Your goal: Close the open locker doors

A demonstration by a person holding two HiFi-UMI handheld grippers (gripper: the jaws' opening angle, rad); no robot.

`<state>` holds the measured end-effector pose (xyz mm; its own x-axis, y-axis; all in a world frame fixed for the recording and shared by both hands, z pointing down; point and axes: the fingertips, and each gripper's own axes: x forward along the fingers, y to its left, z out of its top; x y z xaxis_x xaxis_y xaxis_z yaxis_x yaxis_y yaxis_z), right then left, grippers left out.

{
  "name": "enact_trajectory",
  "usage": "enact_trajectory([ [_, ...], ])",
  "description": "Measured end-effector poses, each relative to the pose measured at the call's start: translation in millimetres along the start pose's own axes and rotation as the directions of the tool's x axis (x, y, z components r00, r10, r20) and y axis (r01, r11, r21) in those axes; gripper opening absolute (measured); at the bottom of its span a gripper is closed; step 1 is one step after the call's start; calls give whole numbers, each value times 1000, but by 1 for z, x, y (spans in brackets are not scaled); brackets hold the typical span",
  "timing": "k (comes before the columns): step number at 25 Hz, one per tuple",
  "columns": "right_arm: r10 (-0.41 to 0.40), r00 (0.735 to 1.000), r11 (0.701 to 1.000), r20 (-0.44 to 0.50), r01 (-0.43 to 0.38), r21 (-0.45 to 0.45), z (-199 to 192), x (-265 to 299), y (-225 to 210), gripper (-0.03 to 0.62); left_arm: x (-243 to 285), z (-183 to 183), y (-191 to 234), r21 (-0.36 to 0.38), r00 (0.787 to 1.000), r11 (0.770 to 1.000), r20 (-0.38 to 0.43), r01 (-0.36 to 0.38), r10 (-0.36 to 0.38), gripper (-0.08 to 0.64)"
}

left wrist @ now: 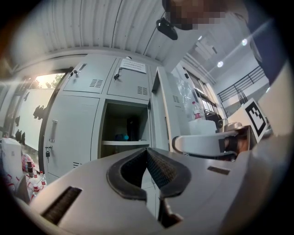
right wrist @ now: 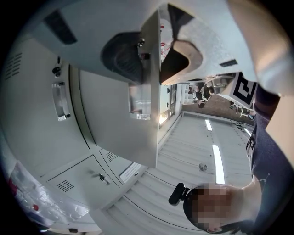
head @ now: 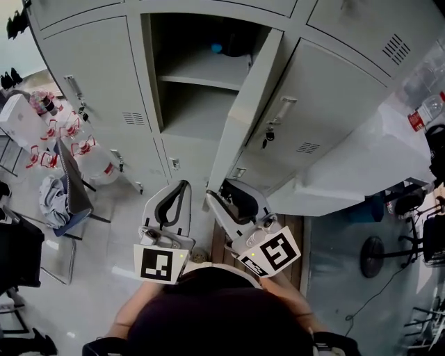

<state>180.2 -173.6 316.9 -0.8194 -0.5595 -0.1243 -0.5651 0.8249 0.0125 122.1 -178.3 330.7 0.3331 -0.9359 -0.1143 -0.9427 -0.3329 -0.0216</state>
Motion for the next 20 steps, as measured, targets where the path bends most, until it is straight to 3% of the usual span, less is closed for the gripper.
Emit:
enact_trajectory([
  [11, -1, 1000, 1000, 19, 0, 10, -2, 18, 6, 120, -9, 0, 22, 18, 999, 999, -1, -41, 41, 2],
  [20, -60, 998, 998, 26, 60, 6, -6, 44, 12, 117, -1, 4, 50, 12, 1000, 1000, 9, 23, -24, 3],
])
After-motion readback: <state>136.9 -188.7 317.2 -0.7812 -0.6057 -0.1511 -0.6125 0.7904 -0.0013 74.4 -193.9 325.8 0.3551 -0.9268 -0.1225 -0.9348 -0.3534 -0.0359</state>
